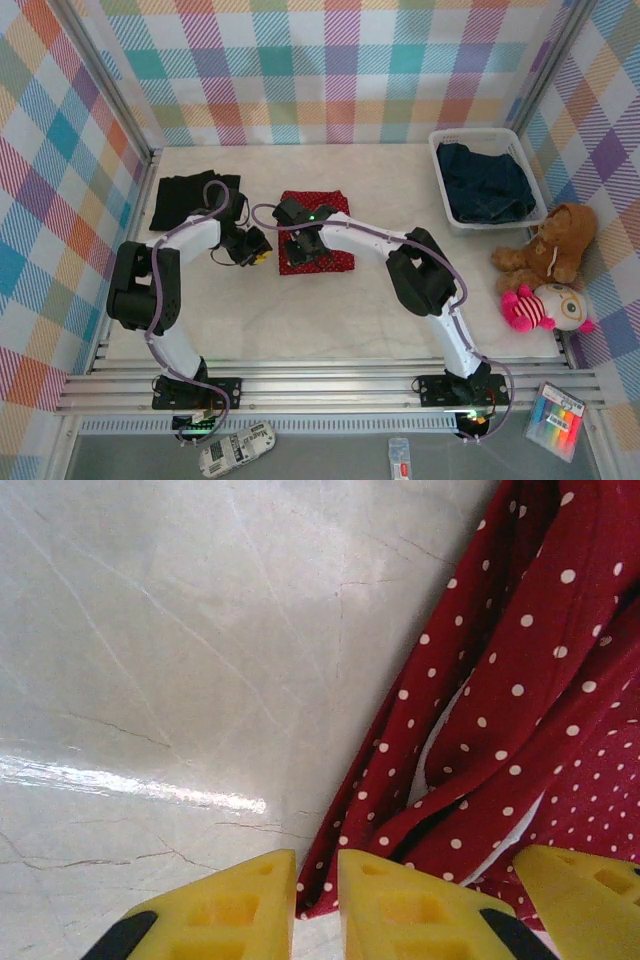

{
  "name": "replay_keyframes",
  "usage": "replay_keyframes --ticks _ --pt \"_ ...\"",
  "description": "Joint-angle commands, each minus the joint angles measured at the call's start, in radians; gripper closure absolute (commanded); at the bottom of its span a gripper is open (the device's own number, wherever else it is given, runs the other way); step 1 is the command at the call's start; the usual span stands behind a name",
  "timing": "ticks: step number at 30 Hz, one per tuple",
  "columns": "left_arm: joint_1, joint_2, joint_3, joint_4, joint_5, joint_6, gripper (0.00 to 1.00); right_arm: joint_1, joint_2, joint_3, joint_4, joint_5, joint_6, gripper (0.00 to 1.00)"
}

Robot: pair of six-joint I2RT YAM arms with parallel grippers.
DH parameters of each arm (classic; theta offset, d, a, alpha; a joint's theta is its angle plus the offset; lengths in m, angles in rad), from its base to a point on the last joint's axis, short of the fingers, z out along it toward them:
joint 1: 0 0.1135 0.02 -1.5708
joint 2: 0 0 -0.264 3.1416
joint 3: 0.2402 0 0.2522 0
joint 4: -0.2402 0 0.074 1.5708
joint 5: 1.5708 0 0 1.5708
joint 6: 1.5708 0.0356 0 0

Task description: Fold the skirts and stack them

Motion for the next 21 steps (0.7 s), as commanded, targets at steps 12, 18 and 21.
replay_keyframes --ticks 12,18,21 --pt "0.011 0.016 -0.012 0.023 0.034 -0.006 0.69 0.028 0.059 0.051 -0.044 -0.023 -0.027 0.53" --pt "0.016 0.008 -0.013 0.017 0.017 -0.008 0.69 0.028 0.065 0.056 -0.063 0.008 -0.028 0.68" --pt "0.018 0.009 -0.013 0.015 0.024 -0.006 0.68 0.028 0.029 0.038 -0.052 0.037 -0.033 0.84"
